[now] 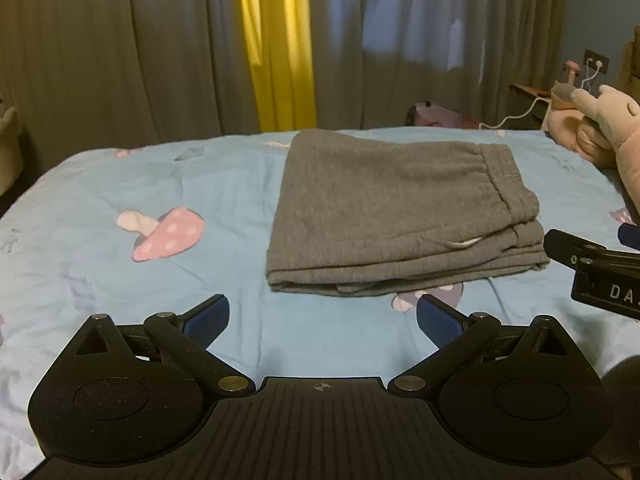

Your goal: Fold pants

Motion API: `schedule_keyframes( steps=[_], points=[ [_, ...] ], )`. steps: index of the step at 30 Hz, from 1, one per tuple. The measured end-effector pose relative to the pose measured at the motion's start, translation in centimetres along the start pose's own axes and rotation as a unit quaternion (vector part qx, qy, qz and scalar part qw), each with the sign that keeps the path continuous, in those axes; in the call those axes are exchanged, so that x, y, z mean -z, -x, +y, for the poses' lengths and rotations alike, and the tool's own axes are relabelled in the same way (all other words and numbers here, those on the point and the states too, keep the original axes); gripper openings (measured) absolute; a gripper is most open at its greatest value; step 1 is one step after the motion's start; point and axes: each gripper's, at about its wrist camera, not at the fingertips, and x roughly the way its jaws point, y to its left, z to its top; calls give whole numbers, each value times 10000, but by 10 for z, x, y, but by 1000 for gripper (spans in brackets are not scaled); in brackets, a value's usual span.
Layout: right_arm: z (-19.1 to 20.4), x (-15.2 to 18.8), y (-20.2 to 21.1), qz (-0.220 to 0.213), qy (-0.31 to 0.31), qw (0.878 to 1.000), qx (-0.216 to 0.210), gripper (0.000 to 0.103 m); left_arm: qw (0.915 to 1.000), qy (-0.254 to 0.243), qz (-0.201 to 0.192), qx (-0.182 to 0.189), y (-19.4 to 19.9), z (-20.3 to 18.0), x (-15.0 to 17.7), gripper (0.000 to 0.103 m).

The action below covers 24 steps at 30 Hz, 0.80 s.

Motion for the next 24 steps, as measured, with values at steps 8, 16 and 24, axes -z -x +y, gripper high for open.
schedule_keyframes(
  steps=[8, 16, 24],
  points=[
    [-1, -2, -19, -26, 1, 9998, -212, 99, 9990, -257, 51, -367, -27, -8, -6, 103],
    [2, 2, -36, 69, -21, 9996, -268, 99, 9974, -629, -103, -331, -42, -23, -7, 103],
    [9, 8, -45, 222, 12, 9995, -202, 99, 9987, -488, 164, -45, -52, -18, 0, 103]
  ],
)
